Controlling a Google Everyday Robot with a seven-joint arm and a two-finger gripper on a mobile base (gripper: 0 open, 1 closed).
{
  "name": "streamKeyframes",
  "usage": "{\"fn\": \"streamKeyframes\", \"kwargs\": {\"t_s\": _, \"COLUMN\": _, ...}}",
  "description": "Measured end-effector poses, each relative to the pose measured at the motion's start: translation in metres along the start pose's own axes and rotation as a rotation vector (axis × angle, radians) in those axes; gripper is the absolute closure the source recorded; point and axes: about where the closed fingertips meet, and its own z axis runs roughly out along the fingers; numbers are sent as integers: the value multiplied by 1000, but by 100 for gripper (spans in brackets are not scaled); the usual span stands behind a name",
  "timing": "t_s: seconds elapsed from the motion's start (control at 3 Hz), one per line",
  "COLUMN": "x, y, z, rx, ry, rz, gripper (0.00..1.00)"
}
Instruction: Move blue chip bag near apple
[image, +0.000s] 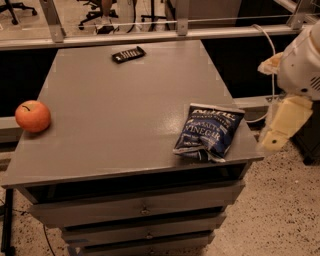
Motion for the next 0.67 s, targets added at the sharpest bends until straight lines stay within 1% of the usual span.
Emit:
{"fn": "streamKeyframes", "kwargs": {"t_s": 0.33, "x": -19, "y": 8, "z": 52, "rx": -45, "ry": -137, "rz": 39, "gripper": 0}}
{"fn": "streamKeyframes", "kwargs": {"t_s": 0.67, "x": -39, "y": 13, "z": 97, "rx": -99, "ry": -263, "rz": 77, "gripper": 0}}
